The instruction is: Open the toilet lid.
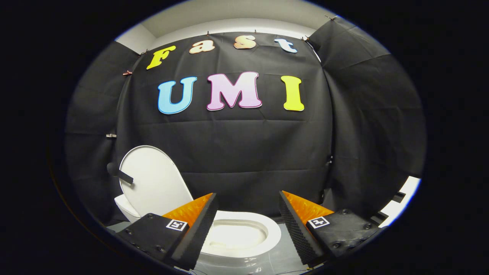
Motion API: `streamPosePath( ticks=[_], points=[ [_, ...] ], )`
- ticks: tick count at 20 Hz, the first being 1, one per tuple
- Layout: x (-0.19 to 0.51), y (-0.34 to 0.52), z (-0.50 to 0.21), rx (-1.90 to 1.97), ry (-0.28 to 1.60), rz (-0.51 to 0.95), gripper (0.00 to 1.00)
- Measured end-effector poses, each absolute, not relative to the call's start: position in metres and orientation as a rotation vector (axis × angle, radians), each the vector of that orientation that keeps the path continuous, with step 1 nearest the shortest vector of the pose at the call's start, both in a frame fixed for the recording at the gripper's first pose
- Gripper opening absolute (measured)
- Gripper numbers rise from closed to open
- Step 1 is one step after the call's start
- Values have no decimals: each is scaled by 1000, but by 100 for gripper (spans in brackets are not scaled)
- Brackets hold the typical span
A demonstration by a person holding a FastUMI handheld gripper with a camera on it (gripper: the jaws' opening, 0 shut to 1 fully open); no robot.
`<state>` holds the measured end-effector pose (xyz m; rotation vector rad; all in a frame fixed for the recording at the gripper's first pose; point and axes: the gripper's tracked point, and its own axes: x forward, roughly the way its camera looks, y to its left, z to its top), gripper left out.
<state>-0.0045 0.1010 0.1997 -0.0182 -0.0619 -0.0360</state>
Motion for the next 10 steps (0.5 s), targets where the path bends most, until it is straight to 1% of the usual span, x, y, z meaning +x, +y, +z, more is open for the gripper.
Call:
streamPosePath(
  ticks=[10],
  points=[
    [-6,98,202,-25,-64,-40,98]
  ],
)
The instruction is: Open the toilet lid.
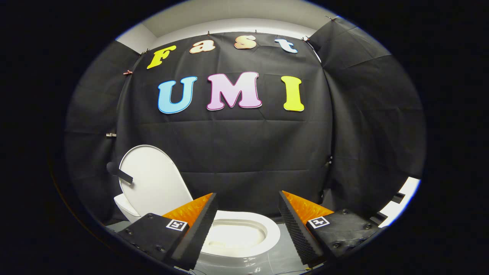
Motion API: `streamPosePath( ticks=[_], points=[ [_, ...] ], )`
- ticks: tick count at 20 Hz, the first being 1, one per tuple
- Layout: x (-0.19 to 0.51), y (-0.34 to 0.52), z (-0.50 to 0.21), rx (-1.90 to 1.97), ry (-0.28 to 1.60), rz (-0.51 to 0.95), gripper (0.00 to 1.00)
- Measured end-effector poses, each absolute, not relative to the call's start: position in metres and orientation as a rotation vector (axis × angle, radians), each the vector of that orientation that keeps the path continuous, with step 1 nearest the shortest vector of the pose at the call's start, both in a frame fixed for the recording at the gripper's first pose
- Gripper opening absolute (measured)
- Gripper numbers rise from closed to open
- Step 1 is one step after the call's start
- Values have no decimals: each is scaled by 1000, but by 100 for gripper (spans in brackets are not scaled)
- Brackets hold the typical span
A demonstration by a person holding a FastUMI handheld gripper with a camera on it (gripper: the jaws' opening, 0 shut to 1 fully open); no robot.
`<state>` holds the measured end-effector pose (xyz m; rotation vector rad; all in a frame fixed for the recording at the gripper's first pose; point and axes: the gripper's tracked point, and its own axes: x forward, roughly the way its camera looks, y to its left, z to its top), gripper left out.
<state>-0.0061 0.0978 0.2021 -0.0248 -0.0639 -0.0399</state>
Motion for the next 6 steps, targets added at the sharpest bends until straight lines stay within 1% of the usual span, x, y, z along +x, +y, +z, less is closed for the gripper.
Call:
streamPosePath(
  ticks=[6],
  points=[
    [-7,97,206,-18,-70,-37,98]
  ],
)
